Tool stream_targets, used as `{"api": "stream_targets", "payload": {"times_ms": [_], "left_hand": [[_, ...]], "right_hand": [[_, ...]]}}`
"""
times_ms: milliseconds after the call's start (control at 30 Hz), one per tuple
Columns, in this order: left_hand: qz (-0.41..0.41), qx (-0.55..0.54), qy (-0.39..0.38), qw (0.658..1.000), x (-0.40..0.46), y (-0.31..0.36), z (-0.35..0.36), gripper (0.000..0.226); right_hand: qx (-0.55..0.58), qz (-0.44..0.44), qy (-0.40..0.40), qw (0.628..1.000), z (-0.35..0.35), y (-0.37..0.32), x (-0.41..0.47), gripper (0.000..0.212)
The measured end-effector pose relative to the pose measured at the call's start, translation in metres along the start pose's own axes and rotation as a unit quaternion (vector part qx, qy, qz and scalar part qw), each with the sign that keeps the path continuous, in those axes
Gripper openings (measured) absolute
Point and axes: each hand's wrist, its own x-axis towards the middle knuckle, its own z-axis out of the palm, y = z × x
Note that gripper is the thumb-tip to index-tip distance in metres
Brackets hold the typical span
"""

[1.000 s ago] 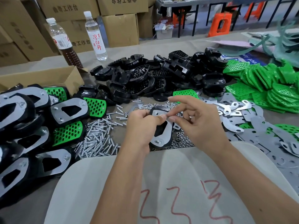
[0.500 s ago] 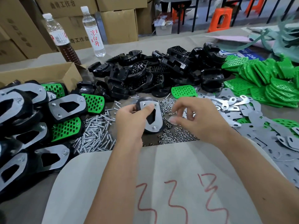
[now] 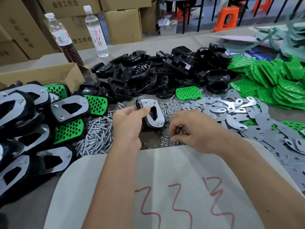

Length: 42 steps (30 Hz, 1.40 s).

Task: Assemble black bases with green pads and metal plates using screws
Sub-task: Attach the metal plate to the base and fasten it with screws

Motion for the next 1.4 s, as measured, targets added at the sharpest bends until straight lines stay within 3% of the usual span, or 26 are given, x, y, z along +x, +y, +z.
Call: {"api": "stream_targets", "payload": {"times_ms": [133,400,467,567,667,867,933,1167,1400], "left_hand": [[-0.002,-0.017,-0.002,1.000,0.001,0.000,-0.001,0.006],[0.004,-0.012,0.019,1.000,0.004,0.000,-0.003,0.013],[0.002,0.010,0.002,1.000,0.003,0.002,-0.003,0.009],[-0.010,0.049,-0.061,0.997,0.001,0.002,-0.004,0.023],[-0.015,0.091,-0.129,0.987,-0.004,0.002,-0.003,0.018],[-0.004,0.138,-0.212,0.967,-0.008,0.003,-0.003,0.023],[-0.010,0.132,-0.223,0.966,-0.009,0.004,-0.003,0.015],[-0.015,0.118,-0.229,0.966,-0.008,0.002,-0.005,0.021],[-0.015,0.127,-0.225,0.966,-0.008,0.003,-0.004,0.013]], "right_hand": [[-0.001,-0.002,0.008,1.000,0.000,-0.005,0.000,0.013],[0.009,-0.008,0.019,1.000,0.004,-0.005,0.002,0.009],[0.076,0.003,0.073,0.995,0.000,0.000,0.001,0.010],[0.194,0.013,0.203,0.960,-0.005,0.003,0.001,0.013],[0.190,0.000,0.255,0.948,-0.002,-0.001,0.004,0.013],[0.158,-0.026,0.258,0.953,0.008,-0.005,0.007,0.008],[0.149,-0.036,0.264,0.952,0.009,-0.005,0.007,0.008],[0.150,-0.064,0.265,0.950,0.009,-0.005,0.007,0.008],[0.128,-0.074,0.265,0.953,0.009,-0.005,0.006,0.011]]}}
